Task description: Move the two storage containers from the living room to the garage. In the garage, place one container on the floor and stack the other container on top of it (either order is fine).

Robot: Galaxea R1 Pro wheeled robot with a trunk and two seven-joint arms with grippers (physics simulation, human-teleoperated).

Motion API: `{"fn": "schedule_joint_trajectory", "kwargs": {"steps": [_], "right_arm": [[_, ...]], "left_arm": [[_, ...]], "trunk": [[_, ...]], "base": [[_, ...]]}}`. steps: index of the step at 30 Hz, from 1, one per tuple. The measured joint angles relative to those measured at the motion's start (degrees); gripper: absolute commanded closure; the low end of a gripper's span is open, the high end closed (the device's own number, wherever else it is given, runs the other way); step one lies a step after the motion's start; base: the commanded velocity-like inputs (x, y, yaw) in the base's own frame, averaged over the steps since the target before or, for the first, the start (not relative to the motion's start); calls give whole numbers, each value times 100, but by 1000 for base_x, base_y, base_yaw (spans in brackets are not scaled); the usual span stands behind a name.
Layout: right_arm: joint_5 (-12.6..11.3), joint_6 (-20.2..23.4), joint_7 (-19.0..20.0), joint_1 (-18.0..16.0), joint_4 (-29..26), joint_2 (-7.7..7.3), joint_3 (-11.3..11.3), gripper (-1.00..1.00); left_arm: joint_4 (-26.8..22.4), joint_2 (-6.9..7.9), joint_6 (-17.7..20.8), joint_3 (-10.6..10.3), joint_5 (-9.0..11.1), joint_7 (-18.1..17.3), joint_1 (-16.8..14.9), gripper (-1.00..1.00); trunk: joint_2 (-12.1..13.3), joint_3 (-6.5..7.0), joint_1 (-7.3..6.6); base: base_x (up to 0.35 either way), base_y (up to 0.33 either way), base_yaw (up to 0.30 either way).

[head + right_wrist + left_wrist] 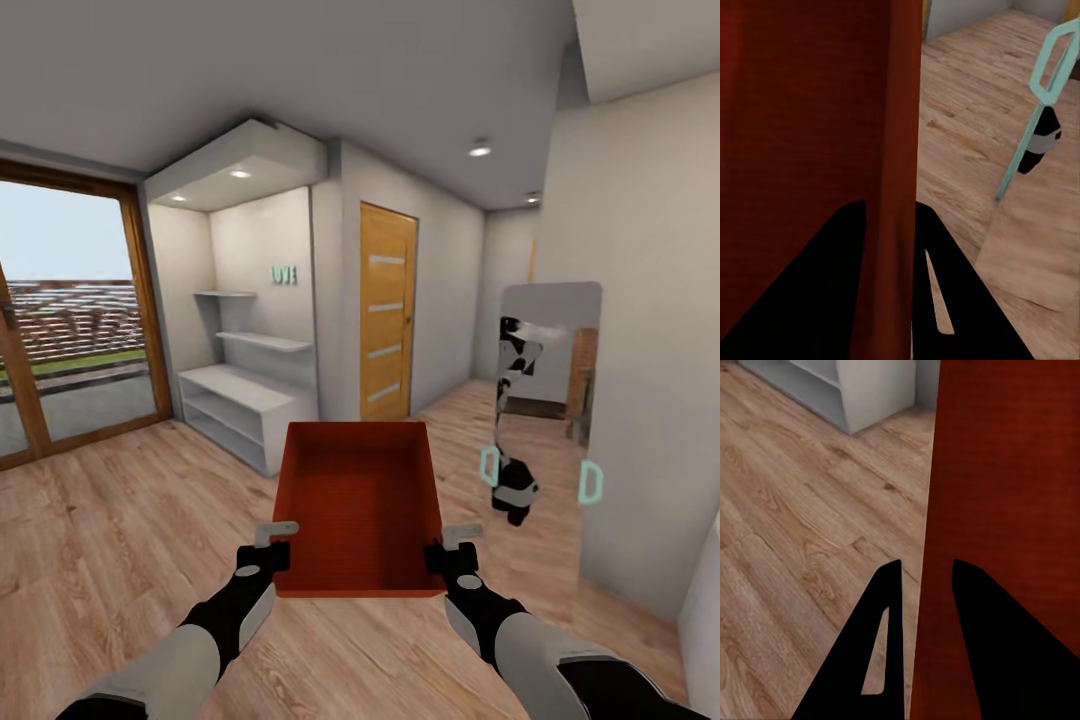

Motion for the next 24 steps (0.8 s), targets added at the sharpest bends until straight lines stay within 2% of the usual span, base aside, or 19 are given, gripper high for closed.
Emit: {"fn": "schedule_joint_trajectory", "kwargs": {"steps": [18,24], "right_arm": [[-1,-4,-4,1,0,3,-1,100],[-4,-21,-5,4,-1,2,-1,100]], "left_arm": [[-3,4,0,-5,4,-4,0,100],[-6,4,-8,-18,17,0,0,100]], "trunk": [[0,0,0],[0,0,0]], "base": [[323,8,-2],[323,112,-201]]}}
